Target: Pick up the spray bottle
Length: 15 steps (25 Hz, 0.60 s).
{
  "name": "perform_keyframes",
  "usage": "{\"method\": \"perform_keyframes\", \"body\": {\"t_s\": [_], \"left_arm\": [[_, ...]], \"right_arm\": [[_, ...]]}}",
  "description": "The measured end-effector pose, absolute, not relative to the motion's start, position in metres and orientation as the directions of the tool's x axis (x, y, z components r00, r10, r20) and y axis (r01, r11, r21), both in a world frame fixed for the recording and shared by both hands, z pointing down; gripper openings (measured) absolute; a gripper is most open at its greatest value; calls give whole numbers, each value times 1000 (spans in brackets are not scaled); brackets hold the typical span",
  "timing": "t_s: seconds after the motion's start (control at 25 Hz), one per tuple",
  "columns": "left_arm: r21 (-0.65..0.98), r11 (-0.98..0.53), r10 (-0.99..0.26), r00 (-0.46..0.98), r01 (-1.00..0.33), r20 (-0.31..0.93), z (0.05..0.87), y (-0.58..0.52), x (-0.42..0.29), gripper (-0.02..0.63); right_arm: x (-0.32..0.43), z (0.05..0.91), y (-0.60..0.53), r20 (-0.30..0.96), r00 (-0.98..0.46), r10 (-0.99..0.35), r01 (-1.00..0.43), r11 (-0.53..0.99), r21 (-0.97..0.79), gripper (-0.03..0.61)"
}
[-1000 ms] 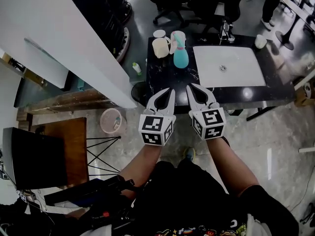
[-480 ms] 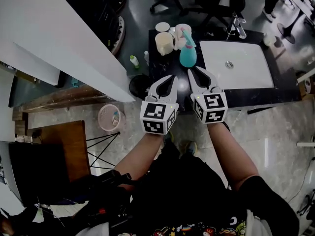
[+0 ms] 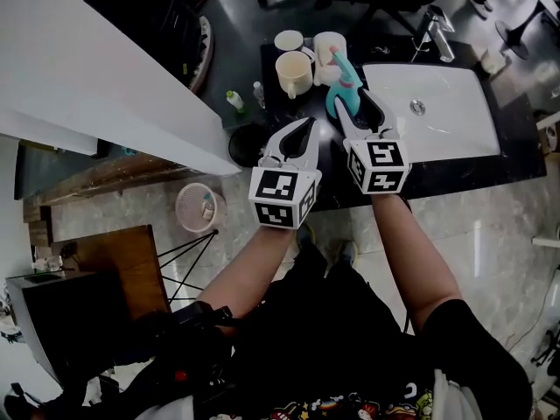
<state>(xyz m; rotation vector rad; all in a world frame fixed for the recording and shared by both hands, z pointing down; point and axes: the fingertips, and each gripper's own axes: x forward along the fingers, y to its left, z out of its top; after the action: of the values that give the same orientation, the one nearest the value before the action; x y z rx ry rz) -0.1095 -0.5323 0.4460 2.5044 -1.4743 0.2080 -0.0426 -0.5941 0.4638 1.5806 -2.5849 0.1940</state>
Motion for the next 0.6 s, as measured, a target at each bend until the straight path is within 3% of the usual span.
{"method": "perform_keyframes", "body": {"t_s": [0.6], "left_arm": [[140, -460, -833, 481, -877, 275, 469, -569, -113, 0]], "right_arm": [[-58, 459, -647, 141, -469, -872, -881, 472, -8, 245]]}}
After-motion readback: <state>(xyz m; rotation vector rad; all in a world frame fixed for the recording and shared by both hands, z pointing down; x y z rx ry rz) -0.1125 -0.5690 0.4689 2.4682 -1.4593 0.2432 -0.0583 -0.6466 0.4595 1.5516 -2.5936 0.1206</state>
